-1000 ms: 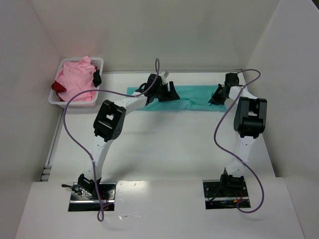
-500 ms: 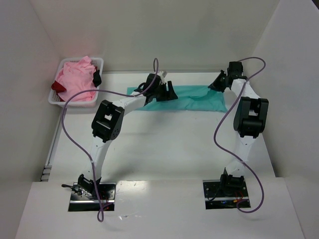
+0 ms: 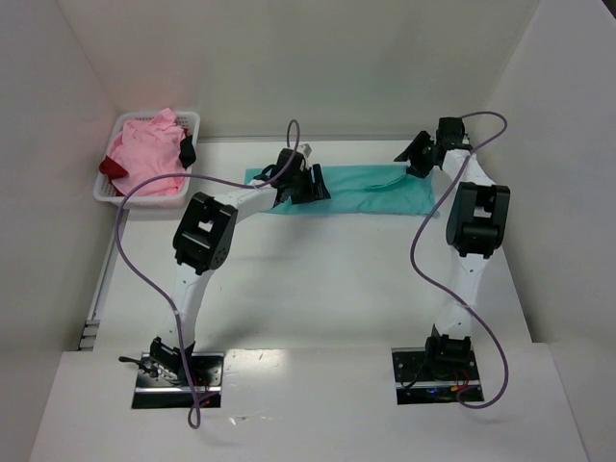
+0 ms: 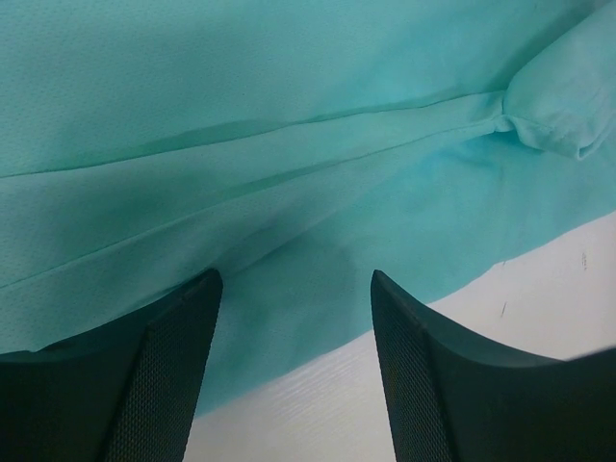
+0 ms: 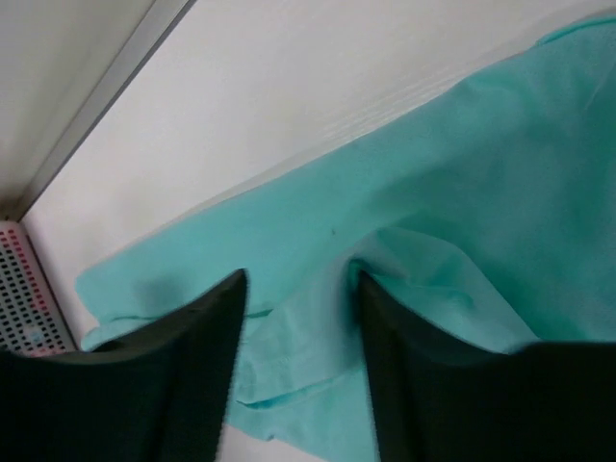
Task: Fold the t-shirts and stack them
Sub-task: Fold the other side of the tshirt into a rectangle
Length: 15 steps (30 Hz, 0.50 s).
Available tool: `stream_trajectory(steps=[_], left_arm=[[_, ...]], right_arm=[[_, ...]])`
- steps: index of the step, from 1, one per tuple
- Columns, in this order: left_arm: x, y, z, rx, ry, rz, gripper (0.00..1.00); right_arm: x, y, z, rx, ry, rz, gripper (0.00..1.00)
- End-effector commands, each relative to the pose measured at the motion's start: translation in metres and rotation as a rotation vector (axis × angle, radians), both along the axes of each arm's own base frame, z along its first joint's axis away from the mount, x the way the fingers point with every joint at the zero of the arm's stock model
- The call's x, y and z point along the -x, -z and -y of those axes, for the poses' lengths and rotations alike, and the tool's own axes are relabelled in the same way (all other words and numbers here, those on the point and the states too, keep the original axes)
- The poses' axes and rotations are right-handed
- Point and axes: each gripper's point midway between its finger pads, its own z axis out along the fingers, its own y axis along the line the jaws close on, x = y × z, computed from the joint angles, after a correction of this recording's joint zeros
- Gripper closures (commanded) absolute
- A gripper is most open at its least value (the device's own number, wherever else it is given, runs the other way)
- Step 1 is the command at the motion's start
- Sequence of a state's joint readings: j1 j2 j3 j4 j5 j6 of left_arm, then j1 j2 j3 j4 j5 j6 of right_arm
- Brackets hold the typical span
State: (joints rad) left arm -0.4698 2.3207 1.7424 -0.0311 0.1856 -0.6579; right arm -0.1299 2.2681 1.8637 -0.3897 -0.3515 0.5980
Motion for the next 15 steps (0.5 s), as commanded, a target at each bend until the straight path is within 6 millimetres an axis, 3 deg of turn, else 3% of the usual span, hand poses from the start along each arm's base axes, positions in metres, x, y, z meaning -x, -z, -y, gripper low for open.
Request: stream_trajectory(steps=[1,4,6,7,9,10,11,12,13,15], left_arm=[[0.000,-0.021,-0.005,-0.011,-0.010,0.033,0.28],[-0.003,-0.021,-0.010,-0.011,-0.020,0.033,0.28],[-0.003,-0.021,-0.010,-0.011,-0.020,0.033,0.28],[-0.003,-0.021,-0.010,-0.011,-0.020,0.033,0.28],[-0.005,-0.025,-0.009,-0.007,-0.020,0.041,0.28],[-0.005,-0.025,-0.009,-0.007,-0.020,0.041,0.28],[-0.003,-0.023,-0.010,-0.011,-0.020,0.033,0.28],[-0.003,-0.023,-0.010,-0.011,-0.020,0.033,0.28],[-0.003,-0.023,-0.010,-0.011,-0.020,0.033,0.28],[-0.003,-0.016,-0.012,-0.025,-0.028,0.020,0.28]], right_arm=[[-0.010,-0.027,0.002,0.001,0.004,0.057,0.40],[-0.007,-0.052,0.003,0.026,0.004,0.125,0.32],[-0.001,-0.057,0.005,0.047,0.000,0.139,0.30],[0.002,-0.071,0.004,0.049,0.000,0.157,0.30],[0.011,-0.074,0.003,0.062,-0.023,0.156,0.30],[0.023,-0.064,0.001,0.056,-0.024,0.120,0.30],[0.029,-0.079,0.001,0.069,-0.030,0.153,0.30],[0.043,-0.066,-0.003,0.058,-0.038,0.123,0.30],[0.047,-0.068,-0.003,0.060,-0.037,0.135,0.32],[0.061,-0.057,0.001,0.086,-0.020,0.099,0.42]])
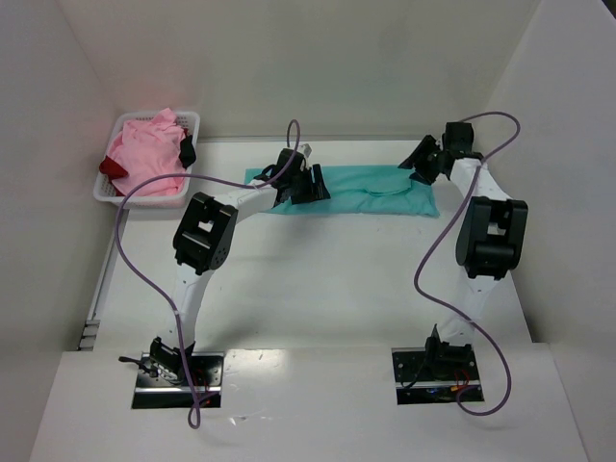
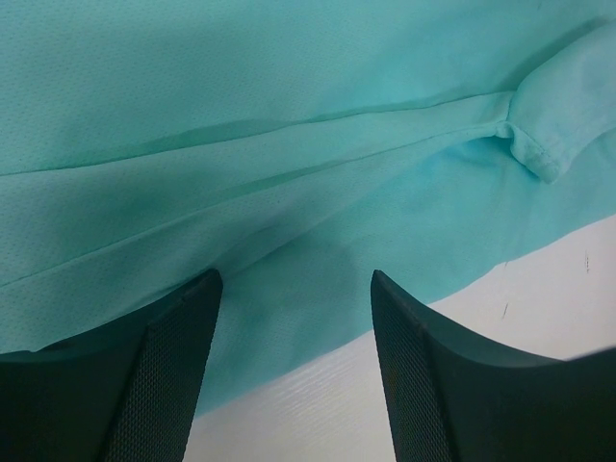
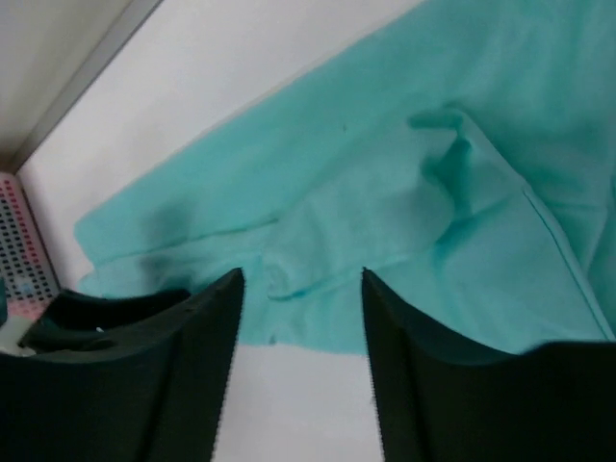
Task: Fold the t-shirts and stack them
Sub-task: Fold the other side of the tshirt into a rectangle
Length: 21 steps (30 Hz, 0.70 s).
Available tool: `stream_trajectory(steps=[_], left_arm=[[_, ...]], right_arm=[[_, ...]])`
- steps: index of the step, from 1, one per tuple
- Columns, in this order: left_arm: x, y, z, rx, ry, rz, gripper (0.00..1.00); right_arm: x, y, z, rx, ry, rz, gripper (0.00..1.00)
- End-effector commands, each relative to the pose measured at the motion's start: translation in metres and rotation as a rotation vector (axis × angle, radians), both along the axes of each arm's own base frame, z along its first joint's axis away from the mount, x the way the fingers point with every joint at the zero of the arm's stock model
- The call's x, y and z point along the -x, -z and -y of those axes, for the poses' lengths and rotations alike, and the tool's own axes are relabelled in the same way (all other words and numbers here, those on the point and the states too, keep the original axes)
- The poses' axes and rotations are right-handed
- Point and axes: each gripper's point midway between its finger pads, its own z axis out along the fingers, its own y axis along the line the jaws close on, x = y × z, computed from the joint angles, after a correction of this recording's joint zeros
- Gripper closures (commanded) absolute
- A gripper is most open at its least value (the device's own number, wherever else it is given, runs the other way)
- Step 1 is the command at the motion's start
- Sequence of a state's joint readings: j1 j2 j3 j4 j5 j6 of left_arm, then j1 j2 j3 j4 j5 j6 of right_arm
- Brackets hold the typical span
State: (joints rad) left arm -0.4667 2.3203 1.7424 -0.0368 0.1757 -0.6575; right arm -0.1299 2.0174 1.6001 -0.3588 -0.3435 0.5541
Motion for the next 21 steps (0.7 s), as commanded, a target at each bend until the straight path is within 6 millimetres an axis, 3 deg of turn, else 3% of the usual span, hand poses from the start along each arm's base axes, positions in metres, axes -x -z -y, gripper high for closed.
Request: stream_trajectory(steps=[1,6,7,12,17,21], left_arm=[[-0.002,-0.017,-0.009,-0.017,-0.017,0.021,0.28],[-0.006,-0.019,-0.014,-0.023,-0.033,0.024,0.29],[-0.006,-0.019,-0.014,-0.023,-0.033,0.024,0.31],[-0.005,-0.014,-0.015,-0.031,-0.033,0.007,0.32],[-0.003,-0.013,-0.016,-0.035,-0.033,-0.001,0.32],[-0.002,-0.009,-0.018,-0.044,-0.040,-0.006,0.32]], right_arm=[[0.012,-0.019,0.008,0.073,-0.001,0.054,0.46],[0.037,0.011,0.010,0.125,-0.014,-0.065,0.79],[0.037,0.012,0.007,0.143,-0.027,-0.063,0.81],[0.041,0.046,-0.029,0.265,-0.127,-0.143,0.80],[0.038,0.079,-0.036,0.273,-0.145,-0.196,0.80],[0.031,0.087,-0.037,0.291,-0.143,-0.210,0.80]])
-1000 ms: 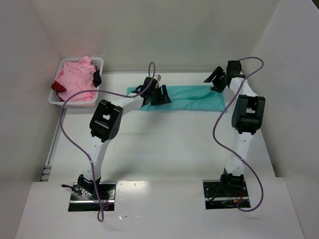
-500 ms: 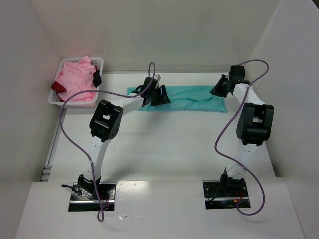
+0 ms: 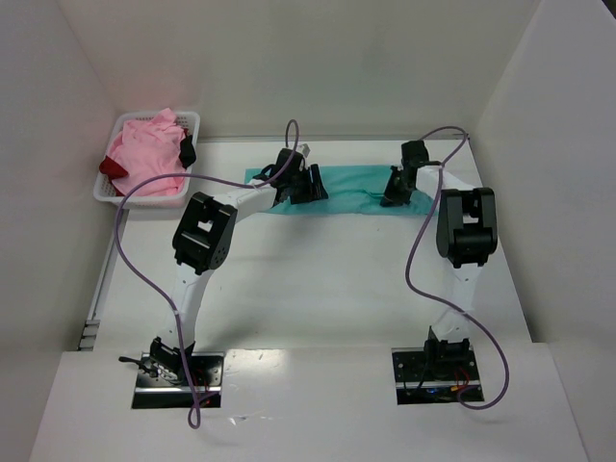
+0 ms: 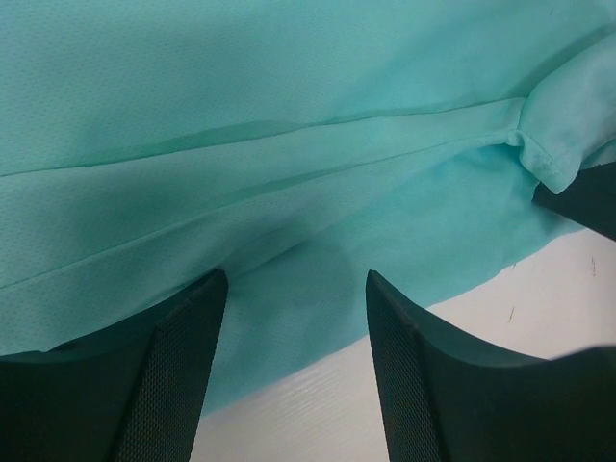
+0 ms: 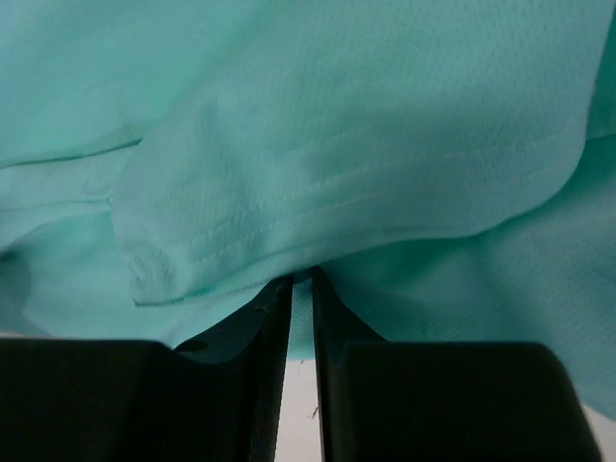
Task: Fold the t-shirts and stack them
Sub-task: Fold the other side of the tshirt into a rectangle
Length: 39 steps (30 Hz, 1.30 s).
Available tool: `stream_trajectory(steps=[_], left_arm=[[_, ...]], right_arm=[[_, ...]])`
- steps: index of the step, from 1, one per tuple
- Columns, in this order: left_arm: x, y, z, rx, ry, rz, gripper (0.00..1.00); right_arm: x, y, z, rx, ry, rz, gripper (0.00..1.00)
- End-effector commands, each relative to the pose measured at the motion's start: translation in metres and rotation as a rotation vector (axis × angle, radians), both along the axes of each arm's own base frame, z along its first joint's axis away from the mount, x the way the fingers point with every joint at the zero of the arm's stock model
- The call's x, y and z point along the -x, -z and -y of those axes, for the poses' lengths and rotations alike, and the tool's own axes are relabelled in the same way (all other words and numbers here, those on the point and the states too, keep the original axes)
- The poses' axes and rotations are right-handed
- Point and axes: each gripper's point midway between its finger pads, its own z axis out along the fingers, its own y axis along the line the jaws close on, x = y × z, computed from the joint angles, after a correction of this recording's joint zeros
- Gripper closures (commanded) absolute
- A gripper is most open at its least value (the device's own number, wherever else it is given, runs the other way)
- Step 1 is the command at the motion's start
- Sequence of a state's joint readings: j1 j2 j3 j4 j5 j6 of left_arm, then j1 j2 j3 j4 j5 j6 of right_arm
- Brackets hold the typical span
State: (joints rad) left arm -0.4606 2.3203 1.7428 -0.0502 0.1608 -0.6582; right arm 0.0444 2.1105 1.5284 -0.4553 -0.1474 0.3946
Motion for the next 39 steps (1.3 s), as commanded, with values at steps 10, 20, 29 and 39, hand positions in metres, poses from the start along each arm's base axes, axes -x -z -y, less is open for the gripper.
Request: stream_trajectory(steps=[10,20,29,39], left_arm=[[0.003,-0.008,-0.013,-0.039,-0.021,-0.015,0.26],[0.002,-0.007,-0.019,-0.044,-0.030,-0.025,0.26],[0.007,-0.002,-0.019,-0.046,-0.010,-0.042,0.26],[0.006,-0.002,-0.022,-0.040,-0.013,-0.045,0.26]], right_arm=[[-0.044,-0.009,0.029,0.113,0.089,0.087,0.80],[-0.087,-0.026,0.026,0.077,0.141,0.178,0.77],[-0.123,-0.042,0.020,0.042,0.136,0.260,0.73],[-0.124,-0.085,0.019,0.033,0.137,0.335,0.68]])
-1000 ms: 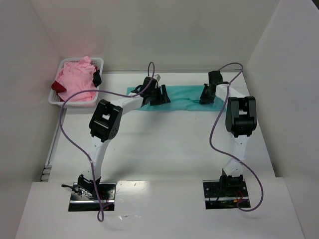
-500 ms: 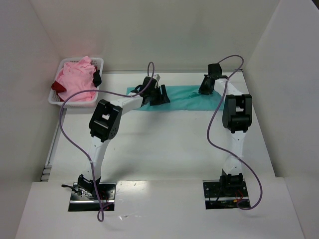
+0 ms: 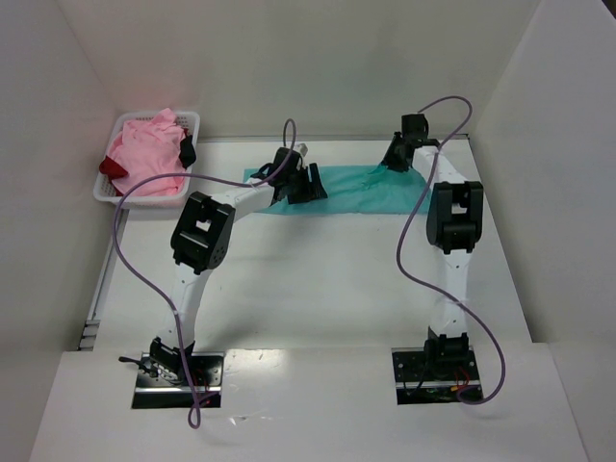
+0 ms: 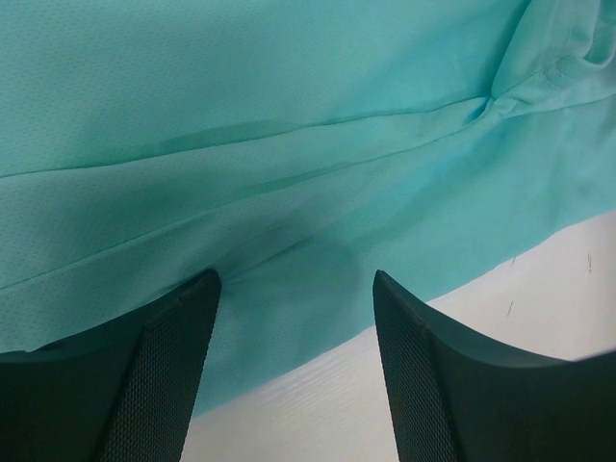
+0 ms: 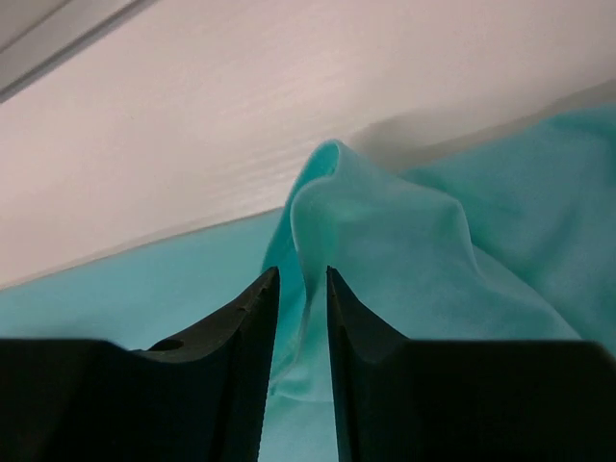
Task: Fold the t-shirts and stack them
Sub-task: Fold the other side of the tshirt into a rectangle
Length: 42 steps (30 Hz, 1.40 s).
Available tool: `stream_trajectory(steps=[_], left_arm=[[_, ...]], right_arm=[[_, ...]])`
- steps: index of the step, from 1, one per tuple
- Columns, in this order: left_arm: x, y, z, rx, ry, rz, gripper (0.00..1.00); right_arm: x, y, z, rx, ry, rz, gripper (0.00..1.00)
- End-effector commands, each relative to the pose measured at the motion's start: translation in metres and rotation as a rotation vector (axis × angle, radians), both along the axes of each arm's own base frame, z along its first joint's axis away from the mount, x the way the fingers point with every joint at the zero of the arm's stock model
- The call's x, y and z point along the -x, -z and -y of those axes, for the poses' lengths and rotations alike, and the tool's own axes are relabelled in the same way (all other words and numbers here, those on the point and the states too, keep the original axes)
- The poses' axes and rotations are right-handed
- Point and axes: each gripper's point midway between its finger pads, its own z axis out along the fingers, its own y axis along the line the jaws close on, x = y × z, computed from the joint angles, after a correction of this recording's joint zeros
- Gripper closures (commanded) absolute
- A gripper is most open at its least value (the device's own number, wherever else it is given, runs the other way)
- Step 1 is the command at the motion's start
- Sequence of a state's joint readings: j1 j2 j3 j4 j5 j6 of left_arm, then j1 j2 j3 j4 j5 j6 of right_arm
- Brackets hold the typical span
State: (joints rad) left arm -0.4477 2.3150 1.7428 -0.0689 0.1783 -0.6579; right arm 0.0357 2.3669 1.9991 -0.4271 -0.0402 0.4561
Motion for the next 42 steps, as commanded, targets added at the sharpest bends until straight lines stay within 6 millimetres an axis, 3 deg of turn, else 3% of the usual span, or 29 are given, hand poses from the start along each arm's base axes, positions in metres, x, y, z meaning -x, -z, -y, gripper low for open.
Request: stream_trajectory(steps=[1,4,5,6,8,11,13,24,26,28,29,30,35,37,40,41,42], left_arm=[[0.005,-0.002,-0.016,-0.045,-0.013,-0.028,0.26],[-0.001,-0.005,-0.021,-0.041,-0.035,-0.022,0.26],[-0.001,-0.005,-0.021,-0.041,-0.035,-0.022,0.26],[-0.001,-0.005,-0.021,-0.041,-0.035,-0.022,0.26],[-0.003,-0.005,-0.026,-0.041,-0.044,-0.022,0.26],[-0.003,-0.005,-0.026,-0.041,-0.044,-0.022,0.26],[-0.003,-0.005,-0.026,-0.041,-0.044,-0.022,0.26],[-0.008,-0.003,-0.030,-0.041,-0.054,-0.023,0.26],[-0.008,-0.003,-0.030,-0.041,-0.054,-0.023,0.26],[-0.007,-0.004,-0.028,-0.035,-0.047,-0.025,0.26],[-0.009,-0.004,-0.033,-0.035,-0.056,-0.025,0.26],[-0.009,-0.004,-0.033,-0.035,-0.056,-0.025,0.26],[-0.008,-0.002,-0.034,-0.044,-0.050,-0.029,0.26],[-0.011,-0.018,-0.040,-0.042,-0.054,-0.005,0.26],[-0.020,-0.050,-0.050,-0.039,-0.060,0.045,0.23],[-0.022,-0.061,-0.050,-0.042,-0.049,0.074,0.23],[-0.024,-0.069,-0.056,-0.046,-0.054,0.086,0.22]], right_arm=[[0.001,-0.053,0.003,-0.001,0.012,0.109,0.66],[0.021,-0.057,-0.003,-0.024,-0.027,0.089,0.66],[0.033,-0.043,-0.005,-0.032,-0.035,0.050,0.66],[0.039,-0.047,-0.007,-0.038,-0.042,0.050,0.66],[0.052,-0.030,-0.012,-0.038,-0.052,0.019,0.68],[0.059,-0.018,-0.018,-0.038,-0.062,-0.004,0.71],[0.060,0.001,-0.019,-0.045,-0.069,-0.035,0.71],[0.002,0.007,-0.046,-0.103,-0.080,0.017,0.73],[-0.005,0.004,-0.057,-0.118,-0.105,0.025,0.73],[-0.010,0.013,-0.058,-0.125,-0.097,0.019,0.73],[-0.014,0.004,-0.058,-0.126,-0.098,0.034,0.73],[-0.014,0.013,-0.058,-0.125,-0.098,0.020,0.73],[-0.023,-0.006,-0.055,-0.119,-0.078,0.063,0.68],[-0.024,-0.034,-0.055,-0.115,-0.087,0.110,0.67],[-0.018,-0.059,-0.050,-0.092,-0.077,0.143,0.63],[-0.013,-0.081,-0.046,-0.074,-0.072,0.182,0.59],[-0.008,-0.090,-0.044,-0.068,-0.064,0.192,0.57]])
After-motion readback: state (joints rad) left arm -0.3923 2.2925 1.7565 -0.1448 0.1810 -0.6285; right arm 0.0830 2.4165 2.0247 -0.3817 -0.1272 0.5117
